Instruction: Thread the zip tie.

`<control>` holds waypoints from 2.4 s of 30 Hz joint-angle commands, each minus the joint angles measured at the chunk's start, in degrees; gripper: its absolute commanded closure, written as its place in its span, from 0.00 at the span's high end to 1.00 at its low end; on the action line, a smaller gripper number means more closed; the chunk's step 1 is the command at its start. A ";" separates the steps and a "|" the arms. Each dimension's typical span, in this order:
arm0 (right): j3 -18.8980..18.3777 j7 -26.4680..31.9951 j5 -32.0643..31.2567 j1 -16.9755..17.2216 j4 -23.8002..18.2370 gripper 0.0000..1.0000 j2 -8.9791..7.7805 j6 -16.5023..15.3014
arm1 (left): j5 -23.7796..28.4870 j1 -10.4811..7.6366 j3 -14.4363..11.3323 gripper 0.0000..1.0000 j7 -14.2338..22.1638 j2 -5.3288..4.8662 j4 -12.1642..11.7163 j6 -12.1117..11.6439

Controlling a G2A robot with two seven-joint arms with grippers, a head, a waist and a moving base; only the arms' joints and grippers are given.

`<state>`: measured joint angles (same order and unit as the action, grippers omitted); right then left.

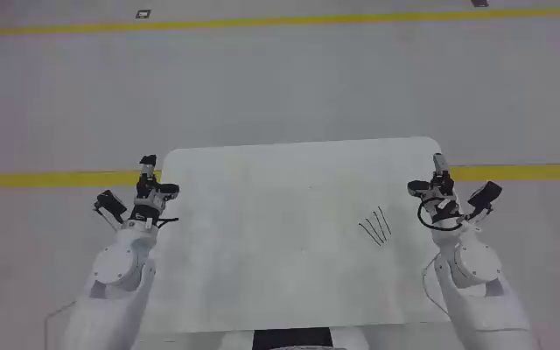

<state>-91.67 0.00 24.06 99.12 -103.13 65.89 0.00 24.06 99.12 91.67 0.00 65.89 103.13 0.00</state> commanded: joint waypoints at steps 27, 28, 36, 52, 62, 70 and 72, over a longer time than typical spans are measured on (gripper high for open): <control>-7.40 29.10 -21.32 -0.37 1.76 1.00 -2.82 -8.96 | 0.00 0.00 0.00 1.00 0.00 0.00 0.00 0.00; -7.40 29.10 -21.32 -0.37 1.76 1.00 -2.82 -8.96 | 0.00 0.00 0.00 1.00 0.00 0.00 0.00 0.00; -6.95 38.57 -41.98 -1.84 -1.88 1.00 -4.40 -19.48 | 0.00 0.00 0.00 1.00 0.00 0.00 0.00 0.00; -4.36 46.14 -53.00 -3.25 -6.45 1.00 -5.71 -19.48 | 0.00 0.00 0.00 1.00 0.00 0.00 0.00 0.00; 6.09 57.46 -63.44 -14.12 -5.06 1.00 -9.79 -19.48 | 0.00 0.00 0.00 1.00 0.00 0.00 0.00 0.00; 14.37 64.20 -66.00 -18.97 -1.20 1.00 -11.83 -19.48 | 0.00 0.00 0.00 1.00 0.00 0.00 0.00 0.00; 14.37 64.20 -66.00 -18.97 -1.20 1.00 -11.83 -19.48 | 0.00 0.00 0.00 1.00 0.00 0.00 0.00 0.00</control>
<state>-77.28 64.22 -41.96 80.14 -104.33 54.05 -19.48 24.06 99.12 91.67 0.00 65.89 103.13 0.00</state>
